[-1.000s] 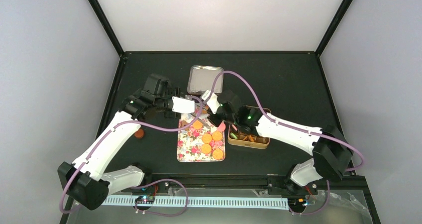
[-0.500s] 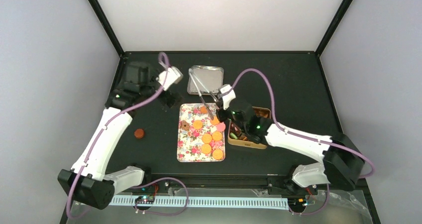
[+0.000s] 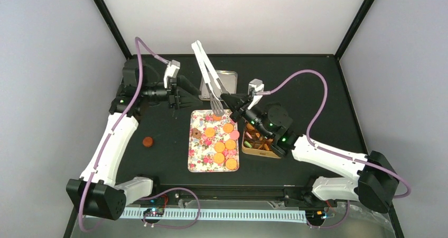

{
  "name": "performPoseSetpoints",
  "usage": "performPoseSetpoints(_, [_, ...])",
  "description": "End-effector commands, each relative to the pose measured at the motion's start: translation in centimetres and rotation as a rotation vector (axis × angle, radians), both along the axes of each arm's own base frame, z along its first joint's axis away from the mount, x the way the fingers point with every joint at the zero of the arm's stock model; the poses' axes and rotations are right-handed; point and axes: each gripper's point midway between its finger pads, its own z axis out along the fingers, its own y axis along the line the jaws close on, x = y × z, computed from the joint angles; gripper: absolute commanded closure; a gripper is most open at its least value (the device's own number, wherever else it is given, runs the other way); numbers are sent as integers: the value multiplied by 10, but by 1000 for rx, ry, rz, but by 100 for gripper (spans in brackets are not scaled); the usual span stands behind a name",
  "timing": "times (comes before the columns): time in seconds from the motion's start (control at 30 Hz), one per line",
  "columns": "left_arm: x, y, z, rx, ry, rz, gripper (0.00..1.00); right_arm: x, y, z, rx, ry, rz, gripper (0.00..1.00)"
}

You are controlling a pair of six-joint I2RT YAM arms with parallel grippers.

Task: Pack the cookies
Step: Pass from the right arm to the left

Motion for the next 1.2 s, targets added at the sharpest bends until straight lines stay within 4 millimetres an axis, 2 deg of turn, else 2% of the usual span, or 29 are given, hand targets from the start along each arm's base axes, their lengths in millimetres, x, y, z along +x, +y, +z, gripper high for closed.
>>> performPoseSetpoints(0.0, [-37,-15,28,-101,35,-219,30,-10,4,50,178,-80,74,99])
performPoseSetpoints(0.1, [-50,-22,30,-101,31,-262,31,-12,12,58,212,-97,117,99])
performPoseSetpoints(0.27, [-53,-23,38,-109,44,-268,37,-16,20,66,281,-114,174,99])
performPoseSetpoints(0.4, [-49,-22,45,-110,23,-231,53,-17,24,71,330,-120,202,99])
performPoseSetpoints(0.57, [-49,-23,54,-122,41,-237,62,-22,34,73,344,-135,227,99])
performPoseSetpoints(0.7, [-51,-23,58,-126,40,-248,81,-28,42,73,322,-152,239,99])
performPoseSetpoints(0.77, [-52,-22,59,-126,37,-255,97,-27,44,71,306,-147,237,99])
performPoseSetpoints(0.8, [-53,-22,60,-125,29,-256,98,-26,44,68,295,-141,232,98])
performPoseSetpoints(0.87, [-56,-22,58,-121,15,-260,98,-24,45,61,248,-128,223,87])
performPoseSetpoints(0.9, [-57,-21,57,-117,-8,-261,98,-23,47,57,211,-114,226,78])
performPoseSetpoints(0.93, [-59,-21,56,-112,-19,-263,98,-22,48,54,173,-103,241,62])
performPoseSetpoints(0.97, [-61,-21,54,-106,-33,-267,98,-20,48,49,128,-89,265,53])
performPoseSetpoints(1.07, [-66,-20,49,-85,-57,-276,98,-11,35,33,5,-52,347,35])
performPoseSetpoints(1.17, [-68,-19,37,-33,-105,-252,98,-13,21,24,-115,-31,464,22])
